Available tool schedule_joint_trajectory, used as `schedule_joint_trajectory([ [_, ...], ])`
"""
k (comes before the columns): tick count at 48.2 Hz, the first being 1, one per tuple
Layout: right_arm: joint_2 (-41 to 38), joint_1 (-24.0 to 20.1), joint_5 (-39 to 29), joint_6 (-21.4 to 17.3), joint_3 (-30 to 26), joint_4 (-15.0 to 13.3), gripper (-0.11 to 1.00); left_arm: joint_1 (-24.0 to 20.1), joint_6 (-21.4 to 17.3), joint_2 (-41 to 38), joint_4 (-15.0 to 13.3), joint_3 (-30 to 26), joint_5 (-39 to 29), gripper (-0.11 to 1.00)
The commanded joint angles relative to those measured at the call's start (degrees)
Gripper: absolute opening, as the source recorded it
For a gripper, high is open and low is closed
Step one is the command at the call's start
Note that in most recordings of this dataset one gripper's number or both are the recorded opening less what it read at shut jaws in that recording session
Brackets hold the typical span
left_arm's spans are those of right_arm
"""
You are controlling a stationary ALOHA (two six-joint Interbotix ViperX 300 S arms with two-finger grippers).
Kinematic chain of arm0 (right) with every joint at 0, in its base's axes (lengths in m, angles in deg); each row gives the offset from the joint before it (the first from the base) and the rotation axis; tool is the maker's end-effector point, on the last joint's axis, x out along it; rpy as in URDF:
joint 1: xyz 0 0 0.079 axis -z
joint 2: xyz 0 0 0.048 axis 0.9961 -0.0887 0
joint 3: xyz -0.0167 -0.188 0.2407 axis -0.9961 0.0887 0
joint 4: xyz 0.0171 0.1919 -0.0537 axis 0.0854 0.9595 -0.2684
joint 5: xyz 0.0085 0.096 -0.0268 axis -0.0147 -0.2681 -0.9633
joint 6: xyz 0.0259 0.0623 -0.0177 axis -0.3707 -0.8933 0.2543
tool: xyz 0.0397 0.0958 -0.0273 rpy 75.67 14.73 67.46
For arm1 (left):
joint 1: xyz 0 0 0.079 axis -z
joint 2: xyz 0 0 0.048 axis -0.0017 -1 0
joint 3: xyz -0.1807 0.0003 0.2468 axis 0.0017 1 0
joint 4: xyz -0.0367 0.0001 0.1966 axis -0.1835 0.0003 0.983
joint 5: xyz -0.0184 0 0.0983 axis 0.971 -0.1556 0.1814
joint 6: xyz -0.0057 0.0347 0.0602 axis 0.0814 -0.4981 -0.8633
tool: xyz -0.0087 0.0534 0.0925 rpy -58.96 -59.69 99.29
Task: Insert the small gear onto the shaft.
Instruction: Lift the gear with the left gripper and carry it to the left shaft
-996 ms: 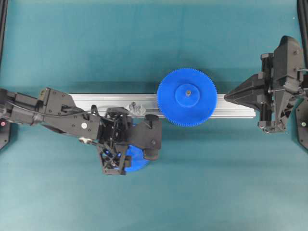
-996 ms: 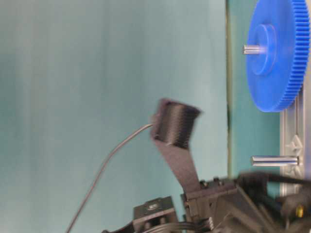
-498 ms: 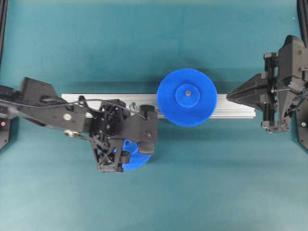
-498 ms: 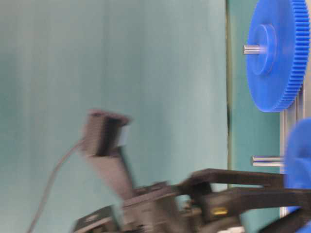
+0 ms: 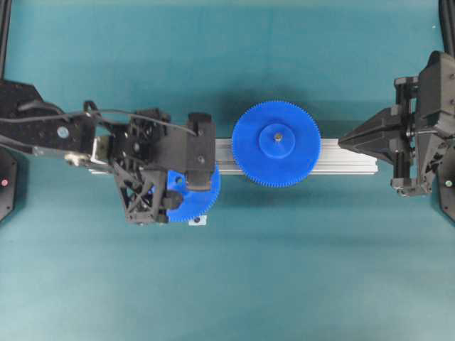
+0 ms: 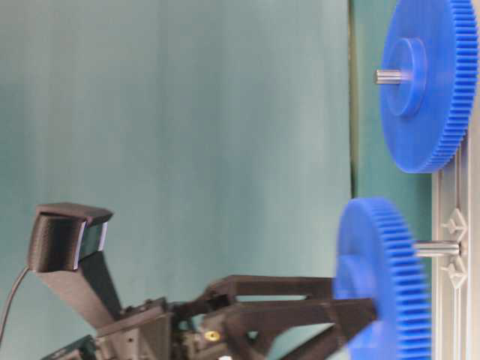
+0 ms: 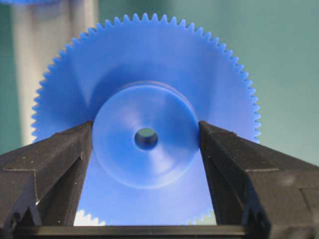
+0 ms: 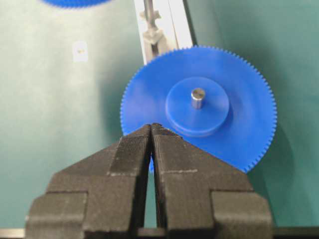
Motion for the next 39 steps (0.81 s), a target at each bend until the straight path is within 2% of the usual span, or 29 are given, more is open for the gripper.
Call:
schedule_joint_trajectory([
  [1,0.1,0.0,0.5,-0.4,-0.5,0.0,0.10,-0.4,-1.4,1.8,0.2,-2.0,0.1,0.72],
  [22,0.1,0.0,1.1,-0.4,-0.5,0.1,0.10,-4.1,-3.5,0.3,0.2,-3.1,1.2,0.72],
  [31,0.1,0.0,1.1,-0.4,-0.5,0.1,0.10,-6.1,-7.5,-0.8,0.2,-3.0,1.3,0.72],
  [39,0.1,0.0,1.1,-0.4,-0.4,0.0,0.10,-6.8,-8.5,-2.4,0.2,-3.3,1.6,0.72],
])
